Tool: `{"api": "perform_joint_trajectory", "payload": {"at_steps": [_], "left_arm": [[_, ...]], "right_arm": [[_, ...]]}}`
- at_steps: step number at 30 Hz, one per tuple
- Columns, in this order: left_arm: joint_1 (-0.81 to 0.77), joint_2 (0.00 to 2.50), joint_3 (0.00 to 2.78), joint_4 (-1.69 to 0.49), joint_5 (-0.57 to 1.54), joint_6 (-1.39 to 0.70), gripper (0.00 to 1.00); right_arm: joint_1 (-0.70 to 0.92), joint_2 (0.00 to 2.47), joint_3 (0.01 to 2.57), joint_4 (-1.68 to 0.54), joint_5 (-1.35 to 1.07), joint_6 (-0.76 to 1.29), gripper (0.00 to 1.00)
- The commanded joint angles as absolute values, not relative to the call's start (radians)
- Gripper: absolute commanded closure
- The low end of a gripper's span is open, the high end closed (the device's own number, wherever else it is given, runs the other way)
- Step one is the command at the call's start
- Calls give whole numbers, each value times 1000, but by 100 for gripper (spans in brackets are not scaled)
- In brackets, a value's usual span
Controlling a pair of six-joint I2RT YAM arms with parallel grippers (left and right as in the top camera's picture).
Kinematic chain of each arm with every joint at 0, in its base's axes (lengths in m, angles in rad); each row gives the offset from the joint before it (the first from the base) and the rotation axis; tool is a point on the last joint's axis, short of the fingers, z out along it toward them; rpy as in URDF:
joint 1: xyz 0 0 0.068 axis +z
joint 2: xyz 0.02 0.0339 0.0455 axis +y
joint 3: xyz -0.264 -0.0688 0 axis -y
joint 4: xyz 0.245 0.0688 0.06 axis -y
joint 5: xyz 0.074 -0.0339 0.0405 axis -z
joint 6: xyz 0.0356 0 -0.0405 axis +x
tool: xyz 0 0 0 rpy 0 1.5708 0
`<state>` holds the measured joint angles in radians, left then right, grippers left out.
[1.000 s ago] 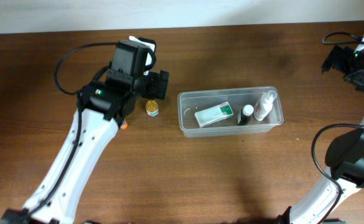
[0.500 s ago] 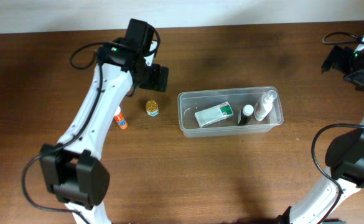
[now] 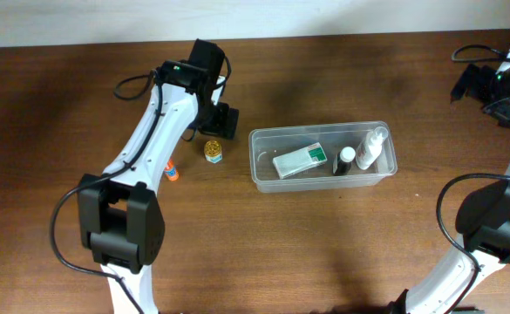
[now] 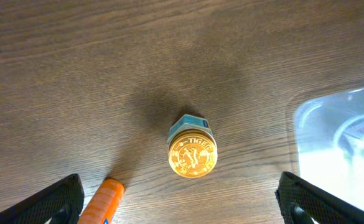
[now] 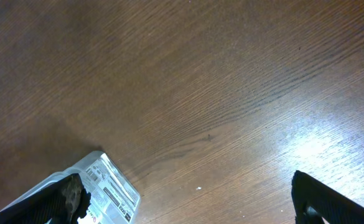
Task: Pack container
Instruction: 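Reach left gripper over the gold-lidded Tiger Balm jar, then lower left gripper and close on the Tiger Balm jar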
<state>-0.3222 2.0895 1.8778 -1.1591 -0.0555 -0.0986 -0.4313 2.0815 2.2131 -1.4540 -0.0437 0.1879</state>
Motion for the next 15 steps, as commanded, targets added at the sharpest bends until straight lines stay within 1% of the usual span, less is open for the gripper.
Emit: {"api": "perform_joint_trajectory", "payload": {"at_steps": [1, 6, 15], "left_arm": [[-322, 2150, 1892, -1164, -44, -96, 1], [-325, 2205, 1892, -1182, -41, -85, 1], [-325, 2214, 1884, -1204, -28, -85, 1]], "right_arm": [[-432, 2086, 2212, -1454, -42, 200, 2], [-432, 2086, 2212, -1454, -42, 200, 2], [-432, 2086, 2212, -1454, -42, 200, 2]]}}
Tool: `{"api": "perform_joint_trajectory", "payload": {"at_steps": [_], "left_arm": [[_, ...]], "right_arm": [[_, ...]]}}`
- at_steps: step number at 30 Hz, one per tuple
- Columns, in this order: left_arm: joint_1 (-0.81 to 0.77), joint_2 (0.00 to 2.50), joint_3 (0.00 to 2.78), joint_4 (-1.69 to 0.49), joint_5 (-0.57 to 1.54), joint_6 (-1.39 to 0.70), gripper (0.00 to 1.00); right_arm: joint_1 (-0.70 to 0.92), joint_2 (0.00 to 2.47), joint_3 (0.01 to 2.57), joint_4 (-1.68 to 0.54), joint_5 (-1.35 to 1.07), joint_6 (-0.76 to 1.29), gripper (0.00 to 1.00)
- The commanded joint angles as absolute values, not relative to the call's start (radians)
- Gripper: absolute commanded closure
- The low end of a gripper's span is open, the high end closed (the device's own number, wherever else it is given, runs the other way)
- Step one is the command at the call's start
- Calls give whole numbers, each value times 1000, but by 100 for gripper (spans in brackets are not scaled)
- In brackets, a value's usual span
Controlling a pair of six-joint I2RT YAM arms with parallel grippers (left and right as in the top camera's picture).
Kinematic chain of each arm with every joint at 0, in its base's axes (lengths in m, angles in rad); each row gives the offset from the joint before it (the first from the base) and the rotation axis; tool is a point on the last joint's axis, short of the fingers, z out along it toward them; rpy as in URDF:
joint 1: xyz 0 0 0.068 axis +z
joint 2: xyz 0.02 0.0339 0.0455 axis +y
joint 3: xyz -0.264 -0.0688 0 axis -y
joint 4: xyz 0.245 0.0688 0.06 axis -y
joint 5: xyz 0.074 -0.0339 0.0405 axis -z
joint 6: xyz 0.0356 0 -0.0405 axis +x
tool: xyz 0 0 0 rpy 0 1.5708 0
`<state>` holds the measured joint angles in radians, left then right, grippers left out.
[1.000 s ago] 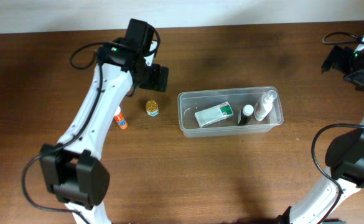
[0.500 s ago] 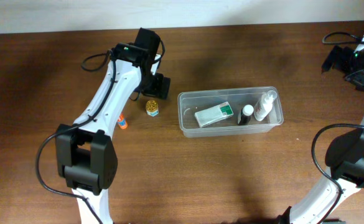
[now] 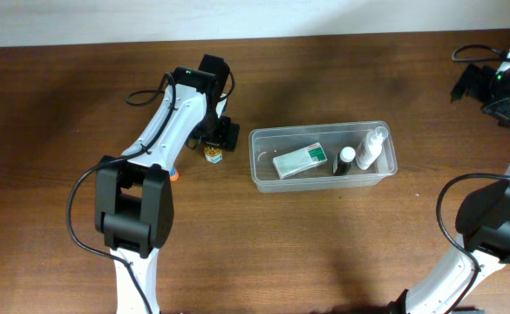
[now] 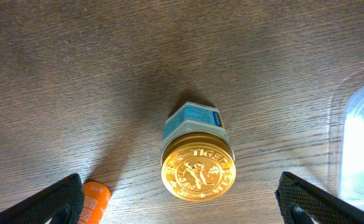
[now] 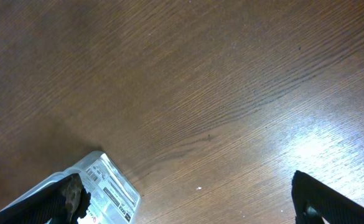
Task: Pack container
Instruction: 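Lower left gripper and close on the Tiger Balm jar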
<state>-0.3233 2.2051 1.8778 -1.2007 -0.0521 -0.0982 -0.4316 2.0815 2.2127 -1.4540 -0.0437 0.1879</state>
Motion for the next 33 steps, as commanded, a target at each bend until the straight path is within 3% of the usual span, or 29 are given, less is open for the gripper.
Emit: {"api": "perform_joint_trajectory", "payload": {"at_steps": [1, 21, 23, 26, 28, 33], "left_arm": [[-325, 2220, 1883, -1199, -28, -84, 1], [-324, 2291, 1883, -1208, 34, -81, 1], [-324, 2291, 1883, -1209, 34, -81, 5], [-324, 2291, 1883, -1216, 34, -82, 20], [-324, 2291, 1883, -1221, 34, -82, 21], [-324, 2291, 1883, -1227, 34, -82, 34]], "right_arm": [[-432, 2086, 2212, -1454, -42, 200, 2], [-432, 2086, 2212, -1454, -42, 200, 2], [-432, 2086, 2212, -1454, -42, 200, 2], [-432, 2086, 2212, -1454, -42, 200, 2], [-432, 2086, 2212, -1454, -42, 200, 2], [-432, 2086, 2212, -1454, -42, 200, 2]]}}
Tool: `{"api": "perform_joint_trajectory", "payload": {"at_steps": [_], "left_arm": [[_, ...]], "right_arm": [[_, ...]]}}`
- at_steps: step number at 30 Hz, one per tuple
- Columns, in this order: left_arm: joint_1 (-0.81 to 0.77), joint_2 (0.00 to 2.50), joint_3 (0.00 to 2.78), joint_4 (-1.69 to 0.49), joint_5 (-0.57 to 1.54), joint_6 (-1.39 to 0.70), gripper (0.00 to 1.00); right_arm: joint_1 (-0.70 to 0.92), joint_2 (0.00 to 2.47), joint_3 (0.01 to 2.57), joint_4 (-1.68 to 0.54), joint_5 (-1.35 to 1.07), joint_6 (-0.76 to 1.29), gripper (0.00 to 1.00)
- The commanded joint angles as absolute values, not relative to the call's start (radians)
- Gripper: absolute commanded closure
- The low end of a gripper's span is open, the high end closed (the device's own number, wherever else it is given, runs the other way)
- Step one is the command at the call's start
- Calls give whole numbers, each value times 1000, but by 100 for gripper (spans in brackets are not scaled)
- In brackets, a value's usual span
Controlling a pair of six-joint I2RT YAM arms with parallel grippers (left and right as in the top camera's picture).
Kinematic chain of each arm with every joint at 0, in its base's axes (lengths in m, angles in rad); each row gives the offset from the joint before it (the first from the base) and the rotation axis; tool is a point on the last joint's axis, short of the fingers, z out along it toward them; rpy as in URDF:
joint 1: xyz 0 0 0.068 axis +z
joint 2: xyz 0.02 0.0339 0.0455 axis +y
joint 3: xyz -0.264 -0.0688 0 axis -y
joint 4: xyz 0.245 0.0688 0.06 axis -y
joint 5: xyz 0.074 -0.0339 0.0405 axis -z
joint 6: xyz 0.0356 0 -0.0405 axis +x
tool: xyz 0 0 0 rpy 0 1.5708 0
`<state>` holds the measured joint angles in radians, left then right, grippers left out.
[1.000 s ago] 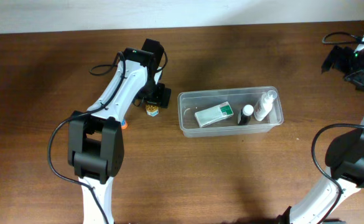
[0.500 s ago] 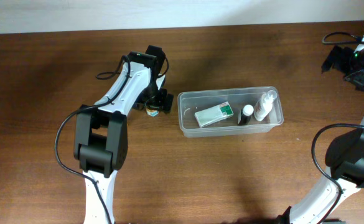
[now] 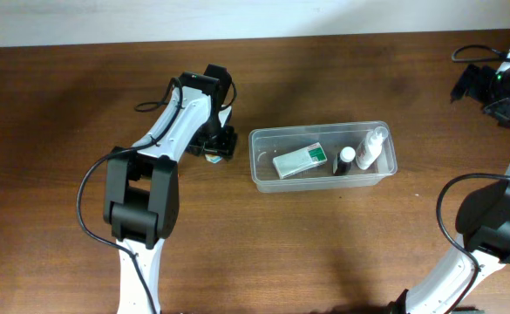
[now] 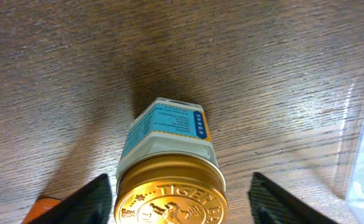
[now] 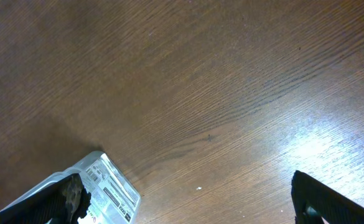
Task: Pack container
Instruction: 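Lower left gripper and close on the Tiger Balm jar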
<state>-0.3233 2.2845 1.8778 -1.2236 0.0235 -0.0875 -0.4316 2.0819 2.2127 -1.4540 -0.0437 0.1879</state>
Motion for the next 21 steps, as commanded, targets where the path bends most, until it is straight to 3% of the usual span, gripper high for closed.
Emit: {"api": "perform_joint_trajectory", "payload": {"at_steps": [1, 18, 21], "left_arm": [[-324, 2291, 1883, -1227, 34, -82, 36], [-324, 2291, 1883, -1181, 19, -75, 39], [-324, 2291, 1883, -1184, 19, -75, 47]], "right_arm": [[-432, 2086, 2212, -1454, -42, 200, 2], [-432, 2086, 2212, -1454, -42, 200, 2], [-432, 2086, 2212, -1454, -42, 200, 2]]}}
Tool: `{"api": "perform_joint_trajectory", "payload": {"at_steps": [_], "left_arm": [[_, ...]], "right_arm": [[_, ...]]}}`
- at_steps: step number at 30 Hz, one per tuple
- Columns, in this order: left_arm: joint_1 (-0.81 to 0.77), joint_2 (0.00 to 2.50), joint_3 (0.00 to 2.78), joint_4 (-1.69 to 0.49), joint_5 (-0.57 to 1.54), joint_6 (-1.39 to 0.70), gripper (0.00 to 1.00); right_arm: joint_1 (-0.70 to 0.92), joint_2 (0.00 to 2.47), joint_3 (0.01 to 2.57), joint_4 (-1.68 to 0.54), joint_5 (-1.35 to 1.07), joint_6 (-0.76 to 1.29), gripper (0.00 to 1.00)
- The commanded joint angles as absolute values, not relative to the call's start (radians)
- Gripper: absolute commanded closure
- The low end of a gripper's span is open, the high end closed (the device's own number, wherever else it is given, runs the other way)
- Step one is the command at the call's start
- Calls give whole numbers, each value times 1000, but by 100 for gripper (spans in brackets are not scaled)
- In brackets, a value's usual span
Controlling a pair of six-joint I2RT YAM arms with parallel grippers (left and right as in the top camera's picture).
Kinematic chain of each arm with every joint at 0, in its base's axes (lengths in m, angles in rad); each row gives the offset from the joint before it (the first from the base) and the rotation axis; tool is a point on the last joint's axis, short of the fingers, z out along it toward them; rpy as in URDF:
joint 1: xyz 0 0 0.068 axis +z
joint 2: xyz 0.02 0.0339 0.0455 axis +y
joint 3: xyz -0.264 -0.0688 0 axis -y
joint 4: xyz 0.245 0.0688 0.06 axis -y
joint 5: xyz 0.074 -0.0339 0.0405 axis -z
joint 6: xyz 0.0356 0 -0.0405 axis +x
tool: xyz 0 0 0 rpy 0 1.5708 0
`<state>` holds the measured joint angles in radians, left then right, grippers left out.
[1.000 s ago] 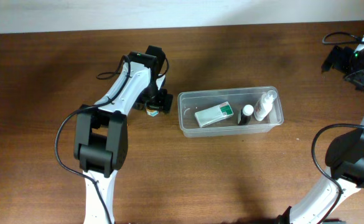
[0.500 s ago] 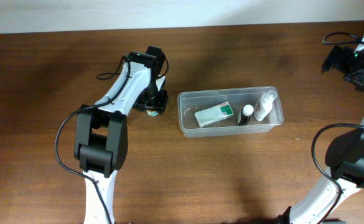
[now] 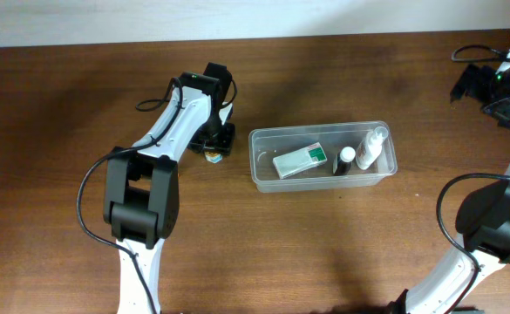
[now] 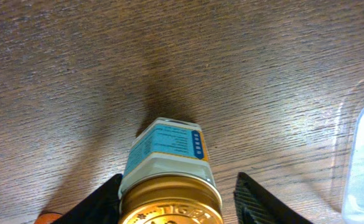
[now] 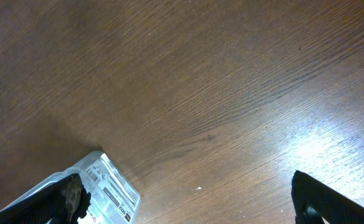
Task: Pack container
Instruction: 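Lower left gripper and close on the Tiger Balm jar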
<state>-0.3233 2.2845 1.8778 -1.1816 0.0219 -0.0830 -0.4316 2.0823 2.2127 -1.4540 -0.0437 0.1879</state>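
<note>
A small jar with a gold lid and a blue-and-white label point(image 4: 169, 155) stands on the table just left of the clear plastic container point(image 3: 323, 131). My left gripper point(image 4: 177, 205) is down around the jar, open. Its left finger touches the lid and its right finger point(image 4: 262, 202) stands a little off it. In the overhead view the gripper point(image 3: 215, 139) covers most of the jar point(image 3: 211, 158). The container holds a white-and-green box point(image 3: 300, 160), a dark little bottle point(image 3: 346, 160) and a white spray bottle point(image 3: 370, 148). My right gripper point(image 5: 188, 208) is open over bare table at the far right.
An orange tube tip point(image 4: 45, 219) shows by the left finger. The container's corner point(image 4: 362, 155) is close on the jar's right. A labelled end of the container point(image 5: 107, 186) shows in the right wrist view. The table's far edge meets a white wall point(image 3: 255, 17).
The left fingers have drawn in closer on either side of the jar, the left one now against the lid. The jar stands where it was. The right arm has not moved.
The left gripper hung wide open well above the jar, with the orange tube lying beside it. It was then lower over the jar, then down with its fingers on both sides of it, and now narrower around the lid. The right arm stayed still.
</note>
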Motion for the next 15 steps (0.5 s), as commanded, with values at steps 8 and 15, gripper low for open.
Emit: {"api": "perform_joint_trajectory", "payload": {"at_steps": [8, 15], "left_arm": [[-324, 2291, 1883, -1190, 19, -75, 56], [-324, 2291, 1887, -1191, 19, -75, 59]], "right_arm": [[-432, 2086, 2212, -1454, -42, 200, 2], [-432, 2086, 2212, -1454, -42, 200, 2]]}}
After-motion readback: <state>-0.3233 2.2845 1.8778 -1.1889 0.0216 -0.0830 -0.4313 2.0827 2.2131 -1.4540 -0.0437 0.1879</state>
